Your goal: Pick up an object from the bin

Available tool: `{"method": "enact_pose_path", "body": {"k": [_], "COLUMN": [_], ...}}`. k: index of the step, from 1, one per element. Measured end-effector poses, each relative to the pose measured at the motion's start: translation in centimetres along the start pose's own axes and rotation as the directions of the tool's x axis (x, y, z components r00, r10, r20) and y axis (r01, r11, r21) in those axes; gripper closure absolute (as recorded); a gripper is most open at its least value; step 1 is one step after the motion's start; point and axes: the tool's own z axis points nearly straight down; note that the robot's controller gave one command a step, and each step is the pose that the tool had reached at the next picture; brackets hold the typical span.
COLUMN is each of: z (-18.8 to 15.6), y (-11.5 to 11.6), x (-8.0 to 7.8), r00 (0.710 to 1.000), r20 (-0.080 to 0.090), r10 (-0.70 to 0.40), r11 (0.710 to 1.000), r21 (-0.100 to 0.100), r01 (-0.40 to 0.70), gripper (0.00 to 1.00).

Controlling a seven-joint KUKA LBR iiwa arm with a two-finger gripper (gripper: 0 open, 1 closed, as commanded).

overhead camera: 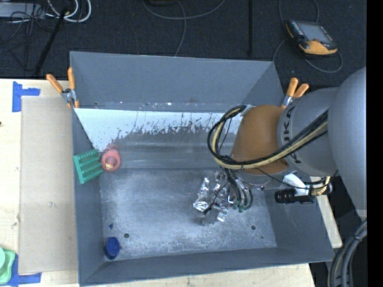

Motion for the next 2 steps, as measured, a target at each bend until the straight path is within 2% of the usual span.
{"method": "enact_pose_path", "body": {"k": [1, 2], "z": [-0.5, -12.7], "y": [0.1, 0.6], "x": [-0.3, -0.7], "r00": [1.0, 1.0], "r20": [0.011, 0.017], "r10": [-0.001, 0.005], "r11": [1.0, 1.0], "r21": [-0.003, -0.006], "r01": [0.001, -0.004], "gripper": [1.0, 1.0]}}
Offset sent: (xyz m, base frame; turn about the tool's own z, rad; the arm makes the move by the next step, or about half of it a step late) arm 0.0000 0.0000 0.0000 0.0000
